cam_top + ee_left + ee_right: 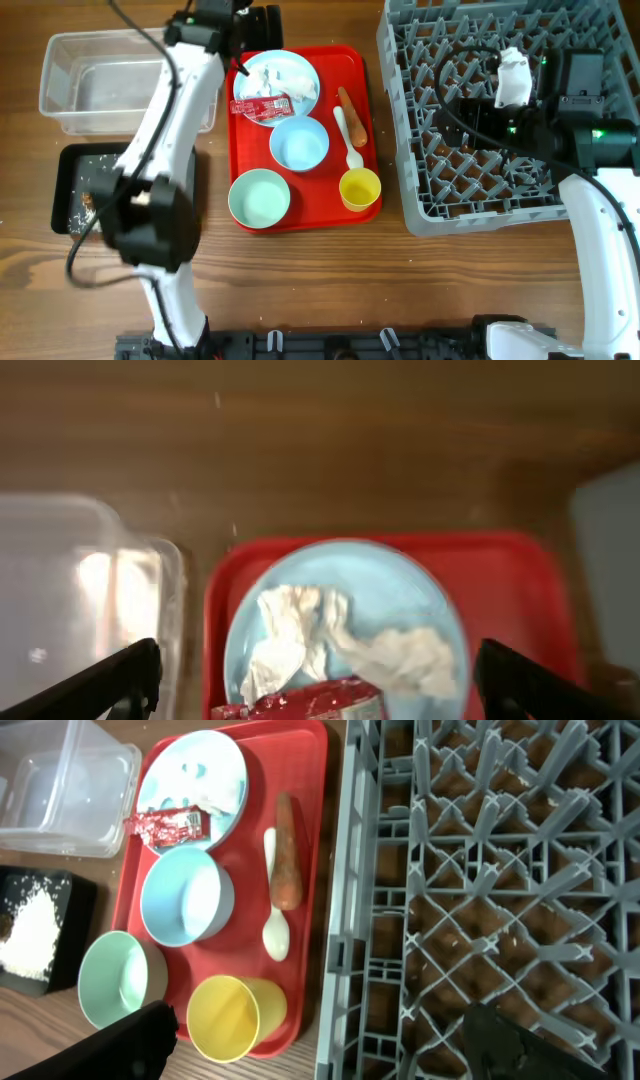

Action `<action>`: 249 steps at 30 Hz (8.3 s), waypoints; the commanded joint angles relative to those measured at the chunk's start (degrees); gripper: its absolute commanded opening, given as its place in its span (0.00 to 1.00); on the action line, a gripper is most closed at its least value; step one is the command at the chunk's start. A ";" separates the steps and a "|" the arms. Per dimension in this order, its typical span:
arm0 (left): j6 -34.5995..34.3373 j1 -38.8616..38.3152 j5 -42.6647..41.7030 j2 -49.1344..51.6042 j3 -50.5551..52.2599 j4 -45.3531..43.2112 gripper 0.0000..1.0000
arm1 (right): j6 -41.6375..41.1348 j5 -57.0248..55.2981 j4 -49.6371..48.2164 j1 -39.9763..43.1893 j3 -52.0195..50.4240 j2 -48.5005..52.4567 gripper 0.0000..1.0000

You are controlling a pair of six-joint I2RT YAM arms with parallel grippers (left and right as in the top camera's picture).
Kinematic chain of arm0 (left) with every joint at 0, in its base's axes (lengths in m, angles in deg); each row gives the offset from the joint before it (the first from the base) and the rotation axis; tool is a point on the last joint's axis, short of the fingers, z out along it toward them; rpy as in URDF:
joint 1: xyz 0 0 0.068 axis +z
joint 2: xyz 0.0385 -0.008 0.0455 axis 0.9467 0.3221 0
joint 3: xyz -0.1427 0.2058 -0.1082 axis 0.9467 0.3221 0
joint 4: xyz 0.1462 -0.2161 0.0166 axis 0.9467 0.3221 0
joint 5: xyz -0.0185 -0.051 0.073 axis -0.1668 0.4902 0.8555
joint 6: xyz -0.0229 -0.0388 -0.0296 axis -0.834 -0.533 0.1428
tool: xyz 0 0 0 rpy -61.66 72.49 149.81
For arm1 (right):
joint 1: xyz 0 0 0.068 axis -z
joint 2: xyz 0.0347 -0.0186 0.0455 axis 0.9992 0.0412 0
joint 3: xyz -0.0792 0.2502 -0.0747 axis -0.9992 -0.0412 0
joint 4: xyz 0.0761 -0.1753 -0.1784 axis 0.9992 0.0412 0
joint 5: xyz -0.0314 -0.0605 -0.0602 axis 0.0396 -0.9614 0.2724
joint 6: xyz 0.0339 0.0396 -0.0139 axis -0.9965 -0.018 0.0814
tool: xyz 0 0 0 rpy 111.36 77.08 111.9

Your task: Sort waste into correct bins and load items into the dishwasher rack

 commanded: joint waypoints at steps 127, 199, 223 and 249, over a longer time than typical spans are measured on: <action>-8.92 -20.37 -16.04 -2.60 3.93 31.91 0.89 | -0.76 -0.39 0.37 -0.20 0.98 3.37 0.94; 18.25 10.01 -79.91 -19.15 18.75 9.94 0.58 | -6.78 61.20 -39.60 -1.36 -2.97 6.32 0.37; 18.25 9.49 -42.82 -19.15 18.78 15.08 0.61 | -12.57 -22.97 28.35 0.85 9.79 19.41 0.43; 0.17 3.23 -25.59 -19.08 19.06 15.30 0.61 | -13.42 -13.11 5.95 -20.72 24.48 25.33 0.80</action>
